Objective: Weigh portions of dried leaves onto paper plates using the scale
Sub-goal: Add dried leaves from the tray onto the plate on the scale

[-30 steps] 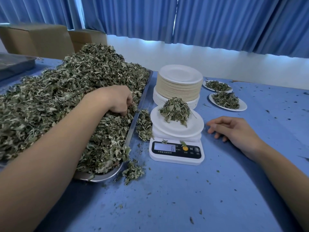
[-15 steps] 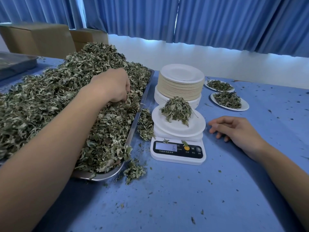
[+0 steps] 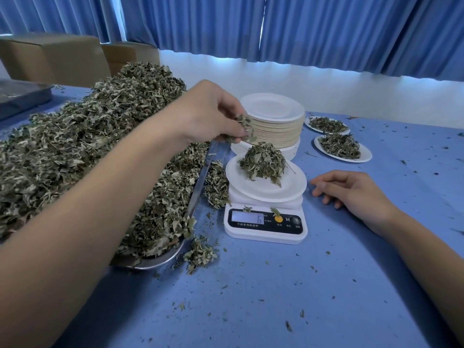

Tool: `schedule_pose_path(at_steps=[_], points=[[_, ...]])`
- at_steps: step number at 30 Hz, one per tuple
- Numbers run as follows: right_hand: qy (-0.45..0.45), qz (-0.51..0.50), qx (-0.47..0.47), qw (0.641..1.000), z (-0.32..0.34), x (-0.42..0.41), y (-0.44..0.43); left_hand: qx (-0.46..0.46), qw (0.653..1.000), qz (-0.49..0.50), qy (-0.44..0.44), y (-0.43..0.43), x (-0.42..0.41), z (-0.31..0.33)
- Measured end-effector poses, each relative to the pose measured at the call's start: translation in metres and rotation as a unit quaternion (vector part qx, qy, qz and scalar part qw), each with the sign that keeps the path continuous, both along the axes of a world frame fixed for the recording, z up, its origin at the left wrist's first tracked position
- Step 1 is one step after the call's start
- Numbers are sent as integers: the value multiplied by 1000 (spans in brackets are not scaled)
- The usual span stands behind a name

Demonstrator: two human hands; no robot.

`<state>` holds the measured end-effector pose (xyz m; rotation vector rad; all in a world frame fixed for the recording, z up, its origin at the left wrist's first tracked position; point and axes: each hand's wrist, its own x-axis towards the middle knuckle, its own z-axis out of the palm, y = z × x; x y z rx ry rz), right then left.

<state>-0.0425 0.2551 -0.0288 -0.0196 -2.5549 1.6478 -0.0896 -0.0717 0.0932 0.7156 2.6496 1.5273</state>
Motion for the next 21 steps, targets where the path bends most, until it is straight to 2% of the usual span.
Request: schedule_pose_path(at_steps=[2, 6, 10, 12, 15, 17, 21], points=[[1, -1, 2, 1000, 0, 0, 0, -13, 1000, -17, 14, 16, 6, -8], [2, -1, 2, 1000, -1, -1, 0, -109, 992, -63, 16, 32, 15, -21], [6, -3, 1, 1000, -2, -1, 0, -91, 993, 14, 70, 19, 7, -12], [6, -3, 0, 1000, -2, -1, 0, -124, 986, 52, 99, 7, -1, -5], [6, -2, 2, 1000, -2, -1, 0, -292, 947, 90, 95, -13, -11, 1], [7, -2, 4, 1000, -3, -2, 1, -393, 912, 107, 55, -25, -16, -2], [7, -3, 5, 1000, -2, -1, 0, -516, 853, 69, -44, -34, -22, -19]])
